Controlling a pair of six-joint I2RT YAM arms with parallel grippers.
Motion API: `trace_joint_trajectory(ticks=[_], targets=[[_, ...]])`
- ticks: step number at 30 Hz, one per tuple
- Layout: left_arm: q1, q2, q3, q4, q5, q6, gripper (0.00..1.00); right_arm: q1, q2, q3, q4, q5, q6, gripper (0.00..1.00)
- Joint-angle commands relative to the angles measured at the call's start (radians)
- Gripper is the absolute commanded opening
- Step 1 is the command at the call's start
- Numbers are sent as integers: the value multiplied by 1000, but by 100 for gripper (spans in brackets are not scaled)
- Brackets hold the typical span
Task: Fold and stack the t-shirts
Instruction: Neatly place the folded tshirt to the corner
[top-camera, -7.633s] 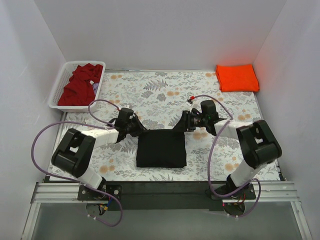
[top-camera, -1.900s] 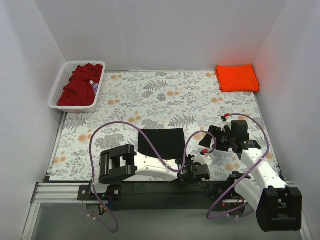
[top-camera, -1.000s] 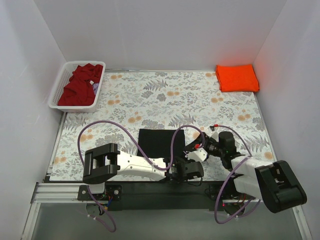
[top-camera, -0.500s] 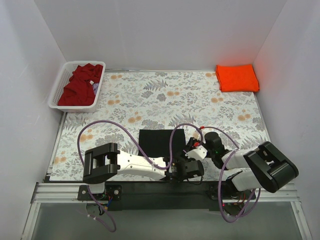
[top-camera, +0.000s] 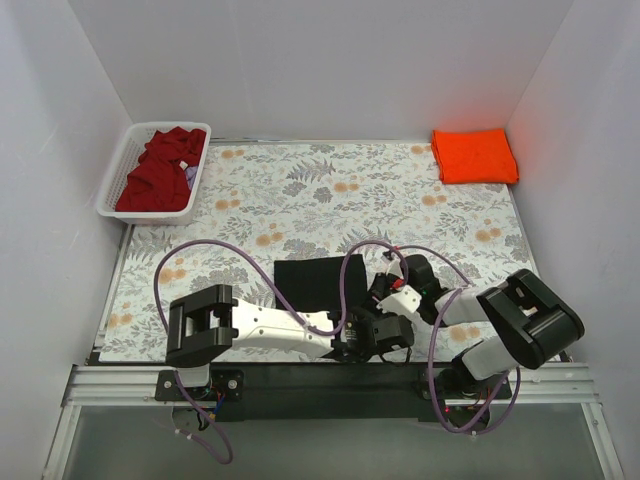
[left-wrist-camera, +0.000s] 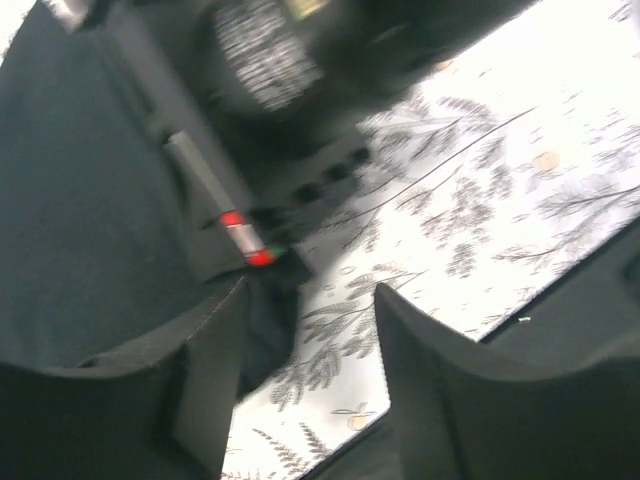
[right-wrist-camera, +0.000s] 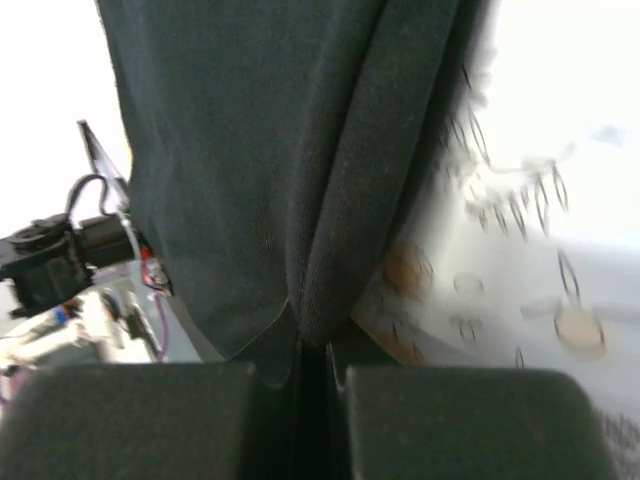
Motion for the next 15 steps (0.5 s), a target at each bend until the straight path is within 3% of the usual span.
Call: trace_joint_trajectory(ticks=[1, 4, 10, 15], targets=[[21, -90, 56, 6, 24, 3, 56, -9, 28, 117, -170, -1, -164, 1], [77, -143, 55, -40, 76, -19, 63, -25, 48, 231, -345, 26, -288, 1], [295, -298, -20, -98, 344, -26, 70, -77, 137, 487, -697, 179, -557, 1], [473, -386, -49, -150, 390, 27, 76, -135, 232, 758, -913, 331, -704, 1]])
